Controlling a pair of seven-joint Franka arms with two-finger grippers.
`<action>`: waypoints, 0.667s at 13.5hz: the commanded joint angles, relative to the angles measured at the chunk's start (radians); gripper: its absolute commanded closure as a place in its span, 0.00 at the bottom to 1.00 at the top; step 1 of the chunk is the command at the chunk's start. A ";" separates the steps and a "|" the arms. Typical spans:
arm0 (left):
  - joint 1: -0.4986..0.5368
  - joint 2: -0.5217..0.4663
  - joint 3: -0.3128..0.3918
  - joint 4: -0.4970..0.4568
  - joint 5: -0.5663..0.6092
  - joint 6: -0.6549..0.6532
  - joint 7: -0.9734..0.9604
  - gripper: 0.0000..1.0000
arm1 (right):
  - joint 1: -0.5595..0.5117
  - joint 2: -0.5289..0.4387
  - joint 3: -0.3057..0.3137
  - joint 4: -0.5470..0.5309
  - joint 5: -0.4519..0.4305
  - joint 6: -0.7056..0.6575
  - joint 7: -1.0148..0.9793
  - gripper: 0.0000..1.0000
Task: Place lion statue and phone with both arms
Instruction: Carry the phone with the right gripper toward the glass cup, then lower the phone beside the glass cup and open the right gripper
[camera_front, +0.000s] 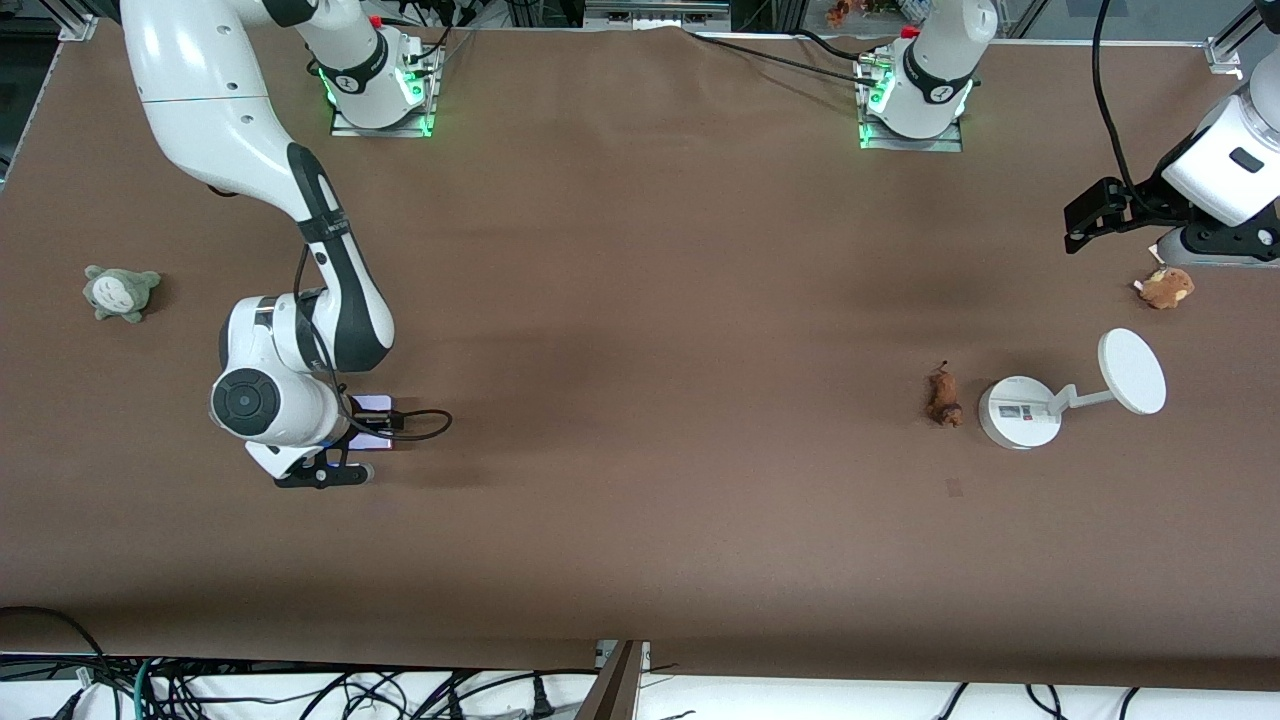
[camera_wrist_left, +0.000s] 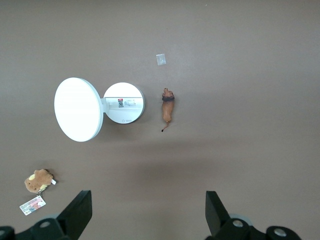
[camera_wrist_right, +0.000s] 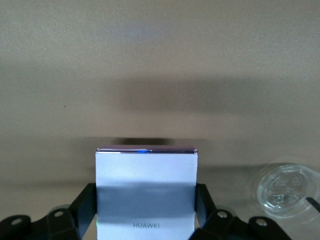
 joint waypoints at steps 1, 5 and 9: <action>-0.007 -0.005 0.005 0.002 -0.016 -0.011 0.011 0.00 | -0.011 -0.009 0.014 -0.020 -0.015 0.006 -0.014 0.40; -0.005 -0.005 0.005 0.002 -0.016 -0.012 0.011 0.00 | -0.019 0.005 0.014 -0.034 -0.015 0.031 -0.047 0.40; -0.005 -0.005 0.005 0.002 -0.016 -0.012 0.011 0.00 | -0.019 0.013 0.012 -0.040 -0.015 0.046 -0.047 0.40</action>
